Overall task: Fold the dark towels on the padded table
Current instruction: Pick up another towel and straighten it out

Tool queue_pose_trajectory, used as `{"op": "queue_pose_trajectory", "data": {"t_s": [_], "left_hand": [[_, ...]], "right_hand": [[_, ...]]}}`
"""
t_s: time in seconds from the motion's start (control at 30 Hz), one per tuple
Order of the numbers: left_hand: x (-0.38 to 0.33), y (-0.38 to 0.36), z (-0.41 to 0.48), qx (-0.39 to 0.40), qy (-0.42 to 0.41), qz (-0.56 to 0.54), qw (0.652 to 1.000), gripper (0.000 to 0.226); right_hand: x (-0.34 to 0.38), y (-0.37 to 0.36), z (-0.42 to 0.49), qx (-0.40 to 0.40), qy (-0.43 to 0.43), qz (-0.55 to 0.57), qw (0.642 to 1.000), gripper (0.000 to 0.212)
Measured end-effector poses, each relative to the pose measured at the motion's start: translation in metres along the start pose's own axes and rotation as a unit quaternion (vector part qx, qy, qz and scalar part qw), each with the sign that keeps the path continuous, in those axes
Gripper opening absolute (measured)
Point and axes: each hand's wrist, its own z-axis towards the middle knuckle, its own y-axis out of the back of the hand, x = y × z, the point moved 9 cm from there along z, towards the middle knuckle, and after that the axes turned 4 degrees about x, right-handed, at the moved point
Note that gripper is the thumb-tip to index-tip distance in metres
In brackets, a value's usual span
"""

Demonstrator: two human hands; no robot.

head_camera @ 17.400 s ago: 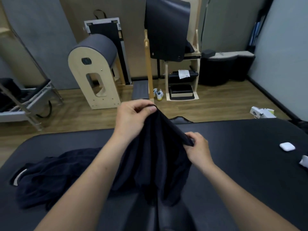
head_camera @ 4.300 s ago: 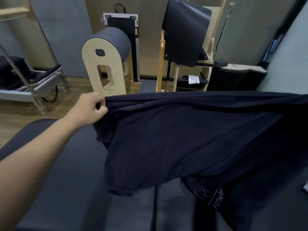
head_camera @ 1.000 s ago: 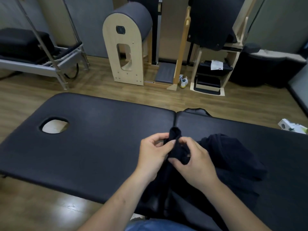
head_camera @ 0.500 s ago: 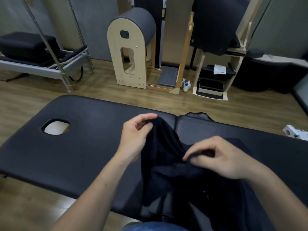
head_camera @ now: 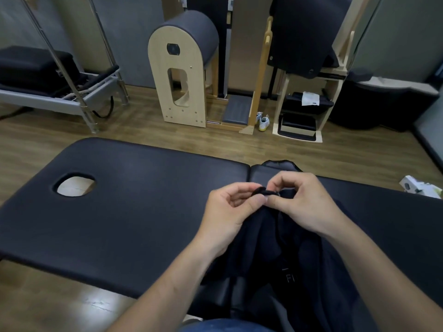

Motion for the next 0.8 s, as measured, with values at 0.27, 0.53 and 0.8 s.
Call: {"op": "queue_pose_trajectory", "data": {"t_s": [0.27,0.53,0.8], "left_hand": [[-0.006,0.07,0.052,-0.145,0.024,0.093,0.985,0.017],[0.052,0.055,0.067,-0.095,0.135,0.174,0.971,0.019],[0.028,0.037,0.08,-0.016,0.049,0.301,0.952,0.01]], "right_hand": [[-0.087,0.075,-0.011,0.002,-0.205,0.02,0.979,0.025],[-0.204,0.108,-0.095,-0.175,-0.365,0.107,0.908,0.029],[-0.227,0.119,-0.17,-0.117,-0.477,-0.152,0.858,0.016]]}}
